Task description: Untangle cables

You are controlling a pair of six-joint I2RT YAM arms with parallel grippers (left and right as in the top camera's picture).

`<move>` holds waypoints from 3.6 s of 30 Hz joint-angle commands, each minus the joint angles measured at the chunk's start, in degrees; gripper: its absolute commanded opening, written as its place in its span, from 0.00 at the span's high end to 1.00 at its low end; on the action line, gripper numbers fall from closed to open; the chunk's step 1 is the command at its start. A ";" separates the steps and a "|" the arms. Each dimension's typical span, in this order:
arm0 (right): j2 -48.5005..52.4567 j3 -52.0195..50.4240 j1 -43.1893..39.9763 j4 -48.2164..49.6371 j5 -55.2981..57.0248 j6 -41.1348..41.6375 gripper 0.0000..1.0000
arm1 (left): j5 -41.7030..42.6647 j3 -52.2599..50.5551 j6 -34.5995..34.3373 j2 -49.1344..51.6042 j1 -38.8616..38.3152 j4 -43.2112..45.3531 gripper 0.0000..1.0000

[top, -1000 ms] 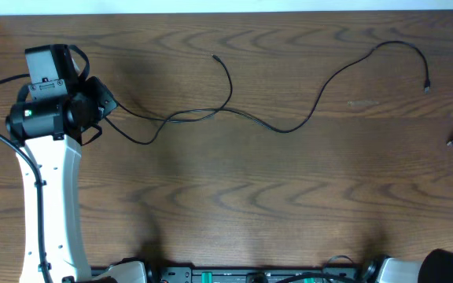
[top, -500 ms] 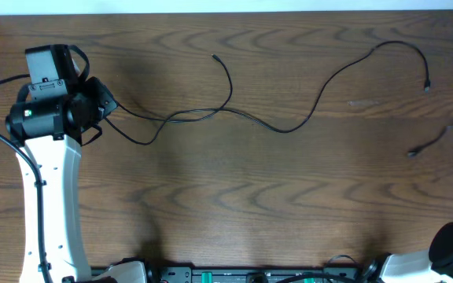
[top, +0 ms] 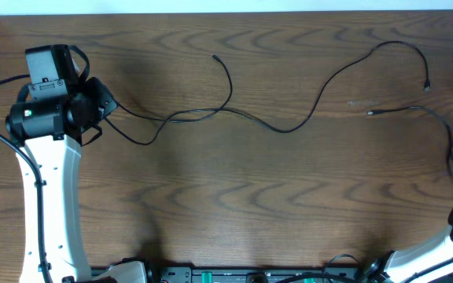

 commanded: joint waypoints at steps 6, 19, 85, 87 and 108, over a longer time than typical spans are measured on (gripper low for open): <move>5.40 0.83 -0.46 -4.26 -4.59 1.09 0.99 | -0.70 -0.57 0.52 0.39 0.31 -0.22 0.93; 6.12 0.63 -0.44 -4.96 -5.16 -0.37 0.99 | -0.70 -0.57 0.52 0.39 0.31 -0.57 0.93; 4.24 -4.72 29.16 22.10 -21.46 -3.76 0.75 | -0.70 -0.57 0.55 0.39 0.31 0.00 0.92; 4.24 -7.69 30.08 24.94 -20.33 -2.25 0.81 | -0.70 -0.57 0.55 0.39 0.31 0.00 0.93; 4.24 -31.06 30.45 45.44 -16.52 -1.62 0.99 | -0.68 -0.57 0.55 0.39 0.31 0.02 0.93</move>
